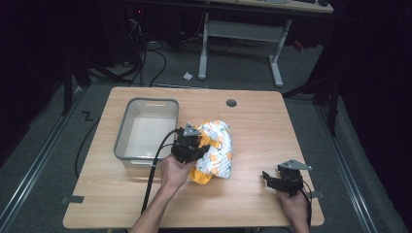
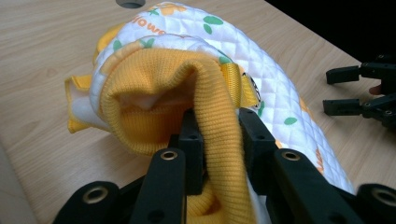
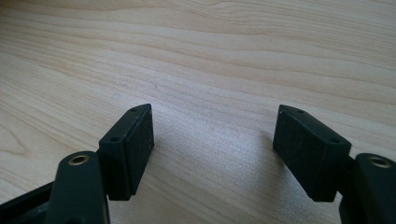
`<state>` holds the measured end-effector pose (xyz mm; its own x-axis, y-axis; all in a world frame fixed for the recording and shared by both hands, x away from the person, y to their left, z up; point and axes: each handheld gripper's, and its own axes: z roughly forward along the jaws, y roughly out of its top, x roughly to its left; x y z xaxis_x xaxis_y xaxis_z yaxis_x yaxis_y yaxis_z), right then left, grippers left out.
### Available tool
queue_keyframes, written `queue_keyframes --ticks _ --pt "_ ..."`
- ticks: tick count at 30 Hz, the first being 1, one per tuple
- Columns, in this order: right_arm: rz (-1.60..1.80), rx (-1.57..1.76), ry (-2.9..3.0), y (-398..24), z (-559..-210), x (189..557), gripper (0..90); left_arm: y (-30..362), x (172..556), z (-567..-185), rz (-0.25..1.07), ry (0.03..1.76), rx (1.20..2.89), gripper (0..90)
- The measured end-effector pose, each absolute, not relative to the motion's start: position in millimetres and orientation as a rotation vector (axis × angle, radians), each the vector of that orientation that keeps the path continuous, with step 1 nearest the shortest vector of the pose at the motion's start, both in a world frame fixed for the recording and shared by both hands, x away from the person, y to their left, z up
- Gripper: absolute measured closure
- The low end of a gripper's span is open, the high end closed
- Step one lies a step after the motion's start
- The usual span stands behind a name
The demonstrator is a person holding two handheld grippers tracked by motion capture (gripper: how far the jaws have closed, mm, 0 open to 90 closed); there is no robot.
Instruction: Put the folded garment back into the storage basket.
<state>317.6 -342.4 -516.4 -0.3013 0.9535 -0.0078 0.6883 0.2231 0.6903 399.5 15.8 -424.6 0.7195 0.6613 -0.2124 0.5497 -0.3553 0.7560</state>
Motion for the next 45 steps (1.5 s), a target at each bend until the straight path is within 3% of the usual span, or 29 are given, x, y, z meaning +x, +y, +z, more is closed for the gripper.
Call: queue_keyframes --ticks 15,26,45 --pt "0.822 1.513 2.070 -342 -516 318 29.4 59 405 -396 0.140 0.951 1.959 73.8" --pt "0.822 1.512 2.068 -343 -517 318 29.4 98 413 -374 0.202 0.978 1.924 74.0" --pt "0.822 1.512 2.068 -343 -517 318 29.5 153 432 -377 0.305 1.086 1.932 74.1"
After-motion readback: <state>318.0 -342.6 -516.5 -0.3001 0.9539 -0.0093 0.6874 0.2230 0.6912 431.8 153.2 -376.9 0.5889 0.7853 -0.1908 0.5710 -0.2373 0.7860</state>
